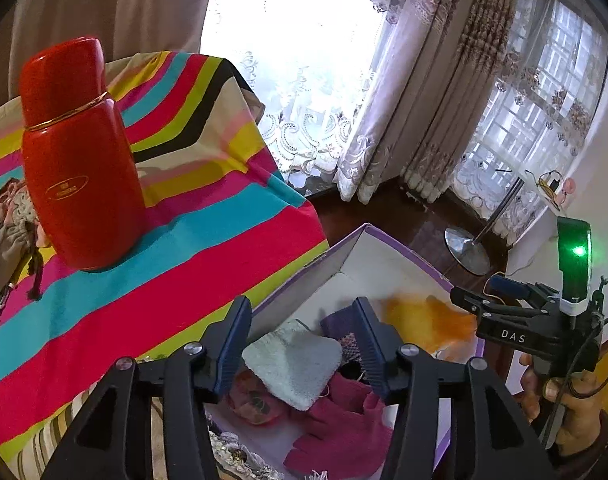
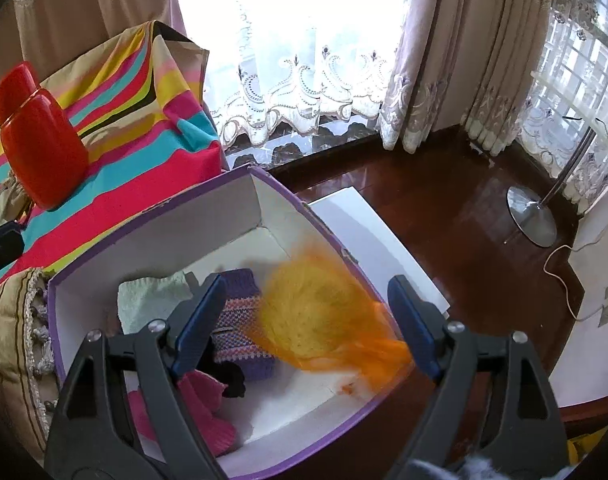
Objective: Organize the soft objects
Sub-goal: 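Lower the sock and sponge bag into the white box and open both tools, then move both open tools back over the items on the striped bed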
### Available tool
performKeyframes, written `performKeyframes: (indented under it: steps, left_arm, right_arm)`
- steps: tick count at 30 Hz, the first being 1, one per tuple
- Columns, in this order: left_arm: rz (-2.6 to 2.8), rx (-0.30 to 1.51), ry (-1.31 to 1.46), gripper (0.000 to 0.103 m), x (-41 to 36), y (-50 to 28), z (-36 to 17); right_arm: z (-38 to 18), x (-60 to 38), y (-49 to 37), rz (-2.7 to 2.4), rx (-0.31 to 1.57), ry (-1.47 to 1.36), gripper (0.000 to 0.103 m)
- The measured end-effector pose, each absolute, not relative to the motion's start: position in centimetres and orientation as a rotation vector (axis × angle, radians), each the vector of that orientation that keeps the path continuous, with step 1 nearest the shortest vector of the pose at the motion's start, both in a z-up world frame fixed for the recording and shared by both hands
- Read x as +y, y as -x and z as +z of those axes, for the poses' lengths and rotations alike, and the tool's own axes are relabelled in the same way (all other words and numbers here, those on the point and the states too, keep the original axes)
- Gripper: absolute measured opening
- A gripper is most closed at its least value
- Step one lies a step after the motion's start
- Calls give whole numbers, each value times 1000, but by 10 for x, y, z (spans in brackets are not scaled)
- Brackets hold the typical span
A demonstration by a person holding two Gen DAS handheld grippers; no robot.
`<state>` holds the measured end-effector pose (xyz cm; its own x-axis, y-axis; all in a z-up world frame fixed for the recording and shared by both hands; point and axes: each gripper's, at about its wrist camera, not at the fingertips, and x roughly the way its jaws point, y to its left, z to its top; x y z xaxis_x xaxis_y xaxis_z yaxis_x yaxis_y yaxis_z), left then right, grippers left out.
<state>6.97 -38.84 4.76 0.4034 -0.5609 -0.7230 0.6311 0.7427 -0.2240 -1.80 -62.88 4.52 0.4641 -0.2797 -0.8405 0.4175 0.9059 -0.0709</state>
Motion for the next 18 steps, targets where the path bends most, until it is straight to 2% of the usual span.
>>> performKeyframes:
  steps: [14,18]
  left_arm:
    - [-687,843,3,54,-337,-84,65]
    - [-631,823,37,59,-306,-93,68]
  right_arm:
    - [65,-600,10,-356,956,-143,87]
    - [74,-576,3,-295,912,-130,87]
